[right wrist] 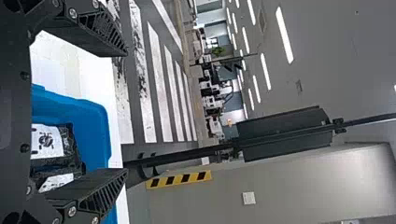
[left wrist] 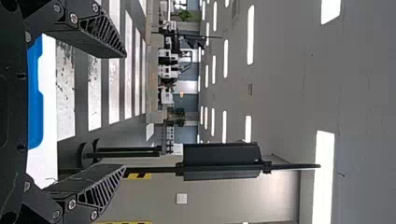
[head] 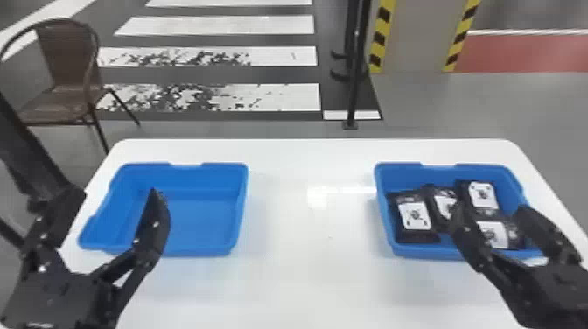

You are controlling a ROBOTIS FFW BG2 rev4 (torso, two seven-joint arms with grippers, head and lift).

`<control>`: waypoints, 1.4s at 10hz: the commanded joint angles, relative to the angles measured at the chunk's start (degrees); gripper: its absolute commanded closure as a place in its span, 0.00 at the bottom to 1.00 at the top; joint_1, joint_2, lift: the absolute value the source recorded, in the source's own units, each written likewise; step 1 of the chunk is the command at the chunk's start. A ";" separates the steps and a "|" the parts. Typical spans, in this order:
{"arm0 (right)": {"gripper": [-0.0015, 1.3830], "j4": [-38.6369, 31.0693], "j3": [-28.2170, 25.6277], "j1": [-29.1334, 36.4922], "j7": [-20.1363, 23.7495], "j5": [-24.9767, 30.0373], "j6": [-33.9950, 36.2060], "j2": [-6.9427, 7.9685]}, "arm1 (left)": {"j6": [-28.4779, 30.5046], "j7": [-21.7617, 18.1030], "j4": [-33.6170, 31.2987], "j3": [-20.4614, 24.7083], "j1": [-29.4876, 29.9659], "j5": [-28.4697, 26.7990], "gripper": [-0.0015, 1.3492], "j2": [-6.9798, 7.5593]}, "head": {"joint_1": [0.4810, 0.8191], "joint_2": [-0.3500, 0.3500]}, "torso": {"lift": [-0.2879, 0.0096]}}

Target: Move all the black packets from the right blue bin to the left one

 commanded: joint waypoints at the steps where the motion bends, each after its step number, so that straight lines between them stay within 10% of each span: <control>1: 0.11 0.06 -2.00 -2.02 0.02 0.27 3.33 0.00 | 0.00 -0.08 -0.04 0.03 0.00 0.03 0.15 0.00 | 0.63 0.54 | 0.50; 6: 0.10 -2.19 -6.68 -12.85 2.13 5.29 29.35 -1.94 | 0.14 -0.25 -0.04 0.26 0.00 0.03 0.15 -0.18 | 0.63 0.45 | 0.50; 14: 0.11 18.34 -5.20 -29.72 8.11 7.12 40.03 -3.78 | 0.70 -0.61 0.52 0.14 -0.70 0.03 0.15 -0.26 | 0.63 0.42 | 0.50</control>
